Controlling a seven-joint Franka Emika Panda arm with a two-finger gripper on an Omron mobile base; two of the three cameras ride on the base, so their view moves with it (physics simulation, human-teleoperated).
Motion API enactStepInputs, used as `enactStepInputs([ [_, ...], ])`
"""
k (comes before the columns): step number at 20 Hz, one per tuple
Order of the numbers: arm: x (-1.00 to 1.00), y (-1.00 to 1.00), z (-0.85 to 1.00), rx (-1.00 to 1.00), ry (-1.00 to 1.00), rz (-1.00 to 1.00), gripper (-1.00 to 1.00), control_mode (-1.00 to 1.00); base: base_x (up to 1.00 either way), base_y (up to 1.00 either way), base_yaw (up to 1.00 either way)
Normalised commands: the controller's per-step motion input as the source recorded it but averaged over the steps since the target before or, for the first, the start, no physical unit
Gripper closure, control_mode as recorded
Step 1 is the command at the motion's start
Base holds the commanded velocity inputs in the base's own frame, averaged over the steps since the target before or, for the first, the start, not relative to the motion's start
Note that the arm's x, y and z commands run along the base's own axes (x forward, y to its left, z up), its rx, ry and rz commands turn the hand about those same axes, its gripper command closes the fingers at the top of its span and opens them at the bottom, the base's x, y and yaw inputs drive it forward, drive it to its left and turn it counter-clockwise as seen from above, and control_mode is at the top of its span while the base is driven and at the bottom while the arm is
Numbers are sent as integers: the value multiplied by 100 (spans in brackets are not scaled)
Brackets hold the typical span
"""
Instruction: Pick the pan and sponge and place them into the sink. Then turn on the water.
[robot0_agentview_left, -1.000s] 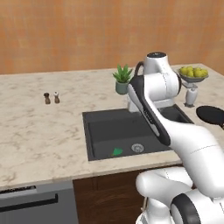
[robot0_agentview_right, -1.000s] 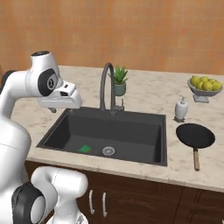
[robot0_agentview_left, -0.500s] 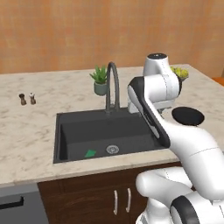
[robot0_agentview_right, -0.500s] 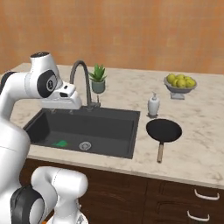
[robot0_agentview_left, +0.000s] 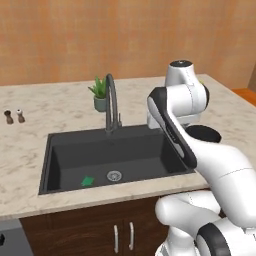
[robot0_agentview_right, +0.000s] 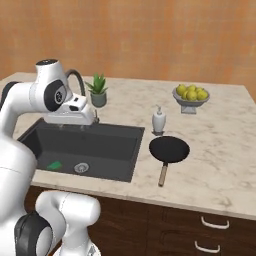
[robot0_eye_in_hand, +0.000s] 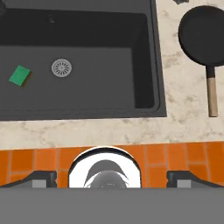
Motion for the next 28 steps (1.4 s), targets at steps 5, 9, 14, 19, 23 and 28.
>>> enactStepInputs([
  [5, 0, 0, 0, 0, 0, 0, -100, 100, 53, 2, 0],
  [9, 0, 0, 0, 0, 0, 0, -100, 100, 51, 0, 0],
  [14, 0, 0, 0, 0, 0, 0, -100, 100, 39, -5, 0],
  [19, 50, -58, 0, 0, 20, 0, -100, -100, 0, 0, 0],
  [23, 42, -98, -9, 1, 21, 1, -100, -100, 0, 0, 0],
  [28, 4, -100, -13, 9, 9, 0, -100, -100, 0, 0, 0],
])
